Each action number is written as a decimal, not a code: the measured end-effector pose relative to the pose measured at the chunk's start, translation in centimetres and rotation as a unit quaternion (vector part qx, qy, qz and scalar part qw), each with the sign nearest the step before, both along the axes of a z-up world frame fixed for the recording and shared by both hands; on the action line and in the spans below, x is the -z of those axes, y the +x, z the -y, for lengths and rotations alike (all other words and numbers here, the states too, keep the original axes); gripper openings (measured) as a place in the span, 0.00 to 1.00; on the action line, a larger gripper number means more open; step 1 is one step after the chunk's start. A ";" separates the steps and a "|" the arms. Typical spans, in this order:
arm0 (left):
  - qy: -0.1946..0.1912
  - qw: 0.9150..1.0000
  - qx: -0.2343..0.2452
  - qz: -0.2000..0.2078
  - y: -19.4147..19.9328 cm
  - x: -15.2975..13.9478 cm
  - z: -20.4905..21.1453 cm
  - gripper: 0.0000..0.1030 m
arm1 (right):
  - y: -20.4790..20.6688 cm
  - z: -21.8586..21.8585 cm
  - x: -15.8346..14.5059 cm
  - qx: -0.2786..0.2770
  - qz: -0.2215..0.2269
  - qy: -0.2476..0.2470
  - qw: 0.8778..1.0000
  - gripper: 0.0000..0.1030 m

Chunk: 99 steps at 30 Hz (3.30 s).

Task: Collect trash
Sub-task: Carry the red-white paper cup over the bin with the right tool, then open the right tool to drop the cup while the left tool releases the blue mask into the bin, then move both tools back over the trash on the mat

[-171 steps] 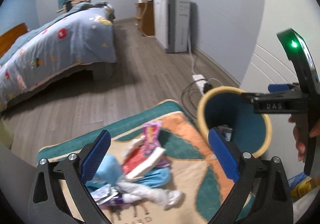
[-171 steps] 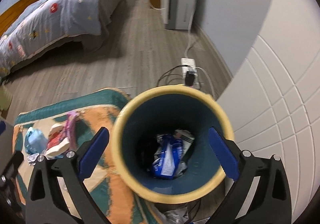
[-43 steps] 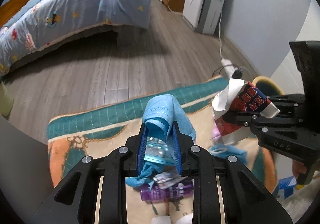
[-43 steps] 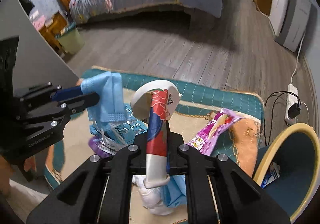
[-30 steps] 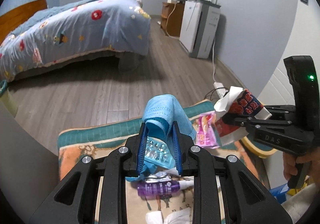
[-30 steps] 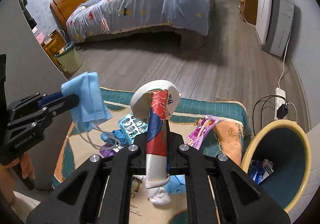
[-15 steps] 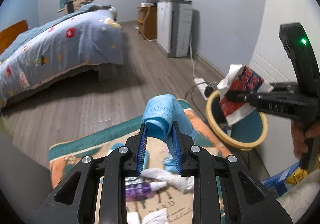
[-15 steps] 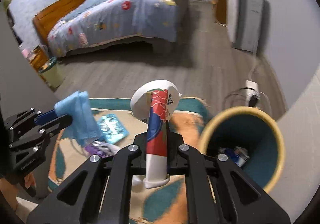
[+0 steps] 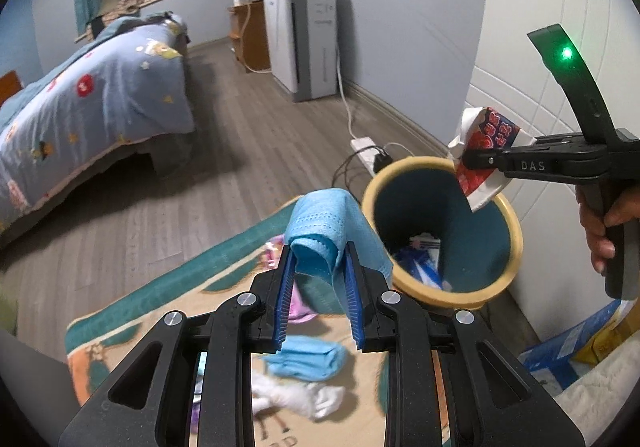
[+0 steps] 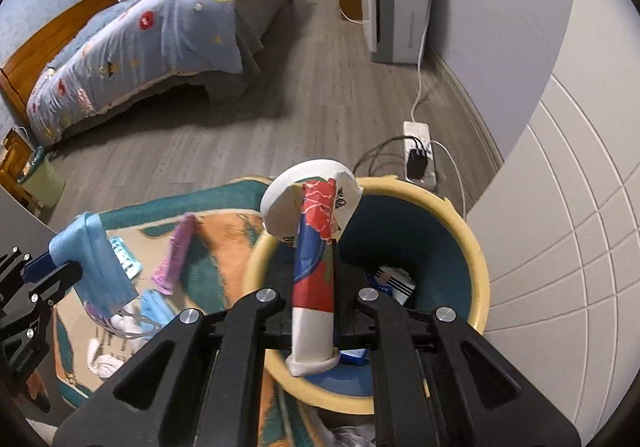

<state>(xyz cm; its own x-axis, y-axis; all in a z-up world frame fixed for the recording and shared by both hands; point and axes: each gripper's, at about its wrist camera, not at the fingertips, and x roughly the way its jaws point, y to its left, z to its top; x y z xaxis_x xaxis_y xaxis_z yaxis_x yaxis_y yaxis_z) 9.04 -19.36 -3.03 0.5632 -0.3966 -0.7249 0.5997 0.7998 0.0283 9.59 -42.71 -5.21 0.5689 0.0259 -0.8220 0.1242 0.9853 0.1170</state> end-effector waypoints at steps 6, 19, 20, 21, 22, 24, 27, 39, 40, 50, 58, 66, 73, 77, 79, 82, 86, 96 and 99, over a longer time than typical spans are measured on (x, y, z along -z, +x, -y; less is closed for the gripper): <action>0.001 1.000 0.026 -0.015 0.1 1.4 3.7 0.25 | -0.2 2.3 2.2 0.018 -0.037 0.003 0.999 0.08; 0.025 0.995 0.085 -0.043 -1.5 5.5 11.2 0.25 | -1.1 8.0 7.8 0.093 -0.115 0.028 0.989 0.08; 0.028 0.995 0.087 -0.044 -1.7 5.8 11.7 0.25 | -1.1 7.9 8.0 0.092 -0.120 0.025 0.988 0.08; 0.029 0.995 0.088 -0.046 -1.7 6.1 11.9 0.25 | -1.1 7.9 8.2 0.089 -0.122 0.023 0.988 0.08; 0.029 0.994 0.088 -0.048 -1.8 6.3 12.2 0.25 | -1.1 7.8 8.3 0.086 -0.124 0.020 0.988 0.08; 0.036 0.994 0.091 -0.050 -1.9 6.9 12.6 0.26 | -1.1 7.5 8.6 0.080 -0.131 0.010 0.988 0.08; 0.052 0.993 0.094 -0.044 -1.9 7.5 13.3 0.28 | -1.0 7.4 8.8 0.077 -0.137 0.004 0.988 0.08; 0.062 0.996 0.060 -0.027 -0.9 7.3 12.3 0.65 | -0.4 7.4 9.4 0.080 -0.149 0.003 0.985 0.16; 0.061 0.996 0.057 -0.026 -0.9 7.1 12.3 0.69 | -0.5 7.4 9.3 0.083 -0.148 0.002 0.986 0.18; 0.038 0.999 0.003 -0.016 0.1 5.5 8.6 0.90 | -0.7 6.9 7.6 0.089 -0.122 -0.007 0.988 0.56; 0.023 0.999 -0.045 -0.013 0.6 4.0 3.9 0.92 | -0.5 4.8 5.0 0.080 -0.084 -0.014 0.993 0.91; 0.008 0.997 -0.078 -0.005 -0.2 2.1 -2.3 0.93 | 0.2 0.3 2.6 0.051 -0.057 -0.030 0.997 0.94; 0.017 0.991 -0.130 -0.007 -0.8 2.0 -8.9 0.93 | 0.8 -6.0 1.5 -0.011 -0.041 -0.060 0.997 0.94; 0.033 0.988 -0.149 -0.019 -1.8 2.9 -12.2 0.93 | 0.8 -9.1 1.6 -0.045 -0.040 -0.070 0.996 0.94; 0.037 0.987 -0.154 -0.026 -2.4 3.5 -13.7 0.93 | 0.9 -10.5 2.0 -0.058 -0.044 -0.065 0.995 0.94; 0.043 0.985 -0.161 -0.043 -3.2 4.7 -15.7 0.93 | 0.9 -12.8 2.5 -0.080 -0.053 -0.059 0.994 0.94; 0.055 0.981 -0.170 -0.070 -3.9 6.5 -18.1 0.93 | 1.0 -15.6 2.9 -0.106 -0.059 -0.081 0.989 0.94; 0.061 0.980 -0.156 -0.110 -5.1 9.3 -20.5 0.93 | 2.0 -21.0 5.7 -0.141 -0.103 -0.094 0.980 0.94; 0.049 0.978 -0.155 -0.135 -5.0 10.0 -21.0 0.93 | 2.1 -22.3 6.8 -0.155 -0.115 -0.096 0.976 0.94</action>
<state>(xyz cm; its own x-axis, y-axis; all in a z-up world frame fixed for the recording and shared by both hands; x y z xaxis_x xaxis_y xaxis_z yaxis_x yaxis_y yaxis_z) 4.08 1.59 -13.06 0.4284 -0.1597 -0.8894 0.3259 0.9453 -0.0128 11.66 -20.39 -12.01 0.3588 0.0003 -0.9334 -0.1827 0.9807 -0.0699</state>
